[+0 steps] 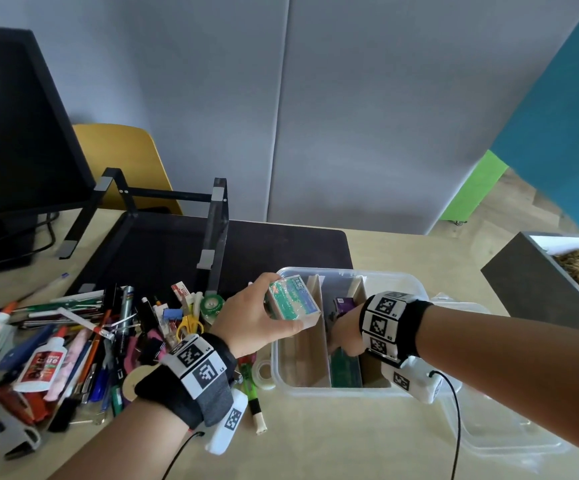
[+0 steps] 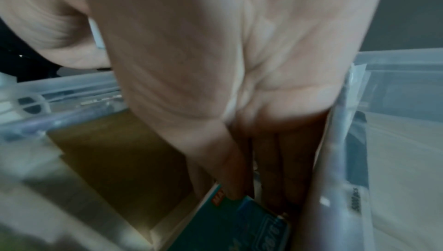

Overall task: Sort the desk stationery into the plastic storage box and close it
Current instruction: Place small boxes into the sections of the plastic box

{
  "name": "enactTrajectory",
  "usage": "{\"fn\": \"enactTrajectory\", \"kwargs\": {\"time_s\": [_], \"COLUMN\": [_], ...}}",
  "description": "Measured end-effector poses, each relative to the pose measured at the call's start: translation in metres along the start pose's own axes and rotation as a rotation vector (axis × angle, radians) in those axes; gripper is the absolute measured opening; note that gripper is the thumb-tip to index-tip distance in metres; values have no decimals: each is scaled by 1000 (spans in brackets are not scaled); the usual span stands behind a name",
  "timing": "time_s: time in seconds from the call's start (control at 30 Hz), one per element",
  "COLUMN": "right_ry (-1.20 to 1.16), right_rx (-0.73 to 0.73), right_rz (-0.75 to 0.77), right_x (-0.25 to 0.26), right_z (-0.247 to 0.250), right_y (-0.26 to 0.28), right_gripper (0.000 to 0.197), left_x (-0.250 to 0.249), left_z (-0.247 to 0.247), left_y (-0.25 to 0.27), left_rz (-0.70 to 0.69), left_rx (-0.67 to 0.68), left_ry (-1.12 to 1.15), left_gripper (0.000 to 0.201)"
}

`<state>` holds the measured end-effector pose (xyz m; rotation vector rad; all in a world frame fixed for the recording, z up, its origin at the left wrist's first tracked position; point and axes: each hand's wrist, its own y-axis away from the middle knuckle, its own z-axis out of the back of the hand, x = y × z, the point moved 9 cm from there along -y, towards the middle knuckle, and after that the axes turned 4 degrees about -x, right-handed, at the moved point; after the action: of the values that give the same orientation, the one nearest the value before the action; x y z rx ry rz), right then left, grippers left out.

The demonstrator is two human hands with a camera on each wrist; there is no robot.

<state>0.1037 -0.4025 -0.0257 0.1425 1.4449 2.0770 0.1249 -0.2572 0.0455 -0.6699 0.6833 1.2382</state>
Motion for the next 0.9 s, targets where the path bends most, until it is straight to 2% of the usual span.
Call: {"fn": "enactTrajectory", "kwargs": {"time_s": [0.1, 0.17, 0.3, 0.37, 0.53, 0.67, 0.83, 0.9], "right_ry": [-57, -132, -353, -487, -778, -792, -913, -942], "right_rx": [-43, -145, -401, -561, -932, -1003, -1087, -1115], "right_rz": [11, -6, -53, -92, -226, -317, -450, -510], "right_x": [-1, -4, -26, -39, -69, -76, -84, -84], "right_z": [4, 10, 12, 11, -18, -55, -87, -95], "right_y": [4, 11, 22, 34, 77, 85, 90, 95], "right_gripper": [59, 59, 42, 41, 32, 27, 21, 20], "left_x": [-2, -4, -9, -16, -39, -55, -82, -85], "left_z": [-1, -1, -4, -7, -17, -33, -57, -71], "left_y": [0, -1, -3, -3, -11, -17, -17, -17], "left_rz": [-4, -10, -26, -48, -166, -154, -162, -163], "left_rx": [6, 14, 54, 88, 97, 202, 328, 376], "left_ry": [2, -1, 8, 15, -97, -191, -375, -527], "left_gripper": [66, 64, 59, 59, 73, 83, 63, 65]}}
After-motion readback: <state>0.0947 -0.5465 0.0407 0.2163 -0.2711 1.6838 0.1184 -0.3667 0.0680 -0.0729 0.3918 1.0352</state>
